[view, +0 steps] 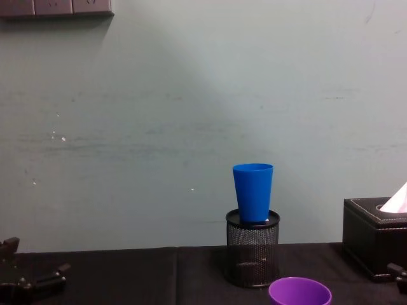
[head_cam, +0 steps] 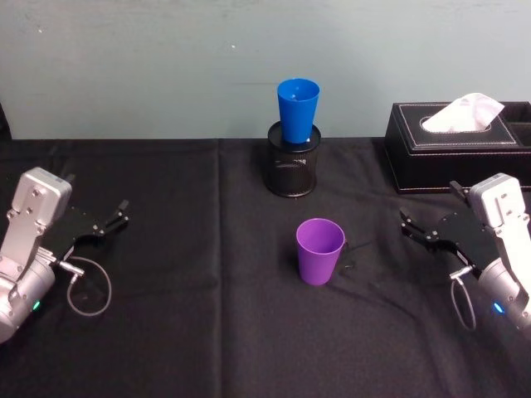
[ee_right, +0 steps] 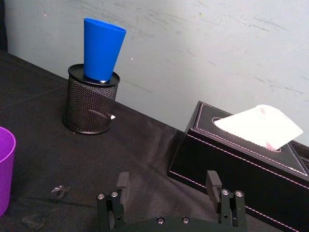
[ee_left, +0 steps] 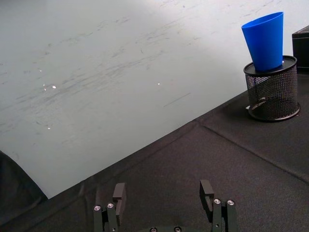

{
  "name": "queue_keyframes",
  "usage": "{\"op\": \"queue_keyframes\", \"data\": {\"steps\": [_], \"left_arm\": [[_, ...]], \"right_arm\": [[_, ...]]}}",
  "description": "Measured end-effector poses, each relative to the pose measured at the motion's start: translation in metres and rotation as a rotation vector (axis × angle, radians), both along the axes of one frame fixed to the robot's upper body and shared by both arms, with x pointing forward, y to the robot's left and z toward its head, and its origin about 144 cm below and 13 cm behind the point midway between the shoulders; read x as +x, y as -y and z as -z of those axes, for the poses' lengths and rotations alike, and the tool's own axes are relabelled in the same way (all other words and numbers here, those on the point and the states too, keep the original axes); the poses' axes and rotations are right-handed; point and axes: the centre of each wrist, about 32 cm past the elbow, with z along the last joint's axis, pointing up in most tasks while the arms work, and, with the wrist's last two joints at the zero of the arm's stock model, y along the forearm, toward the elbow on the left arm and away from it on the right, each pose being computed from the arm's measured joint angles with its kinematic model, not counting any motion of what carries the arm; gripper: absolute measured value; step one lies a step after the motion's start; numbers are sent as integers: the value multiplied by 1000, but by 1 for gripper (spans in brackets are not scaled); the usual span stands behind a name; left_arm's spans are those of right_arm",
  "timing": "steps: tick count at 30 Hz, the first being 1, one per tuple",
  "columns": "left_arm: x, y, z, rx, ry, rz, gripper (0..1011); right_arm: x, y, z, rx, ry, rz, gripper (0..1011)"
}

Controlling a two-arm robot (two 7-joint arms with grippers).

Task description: Pick up one cup with a gripper and tap it against the other cup.

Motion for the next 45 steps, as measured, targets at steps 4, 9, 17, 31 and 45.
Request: {"op": "queue_keyframes", "data": {"steps": [4,9,17,31,45], "left_arm": [[0,0,0,0,0,0,1000],[0,0,0,0,0,0,1000],[0,0,0,0,0,0,1000],[0,0,0,0,0,0,1000],[0,0,0,0,0,0,1000]], "right_arm": [[0,0,0,0,0,0,1000],[0,0,0,0,0,0,1000],[0,0,0,0,0,0,1000],[0,0,0,0,0,0,1000],[0,0,0,0,0,0,1000]]}}
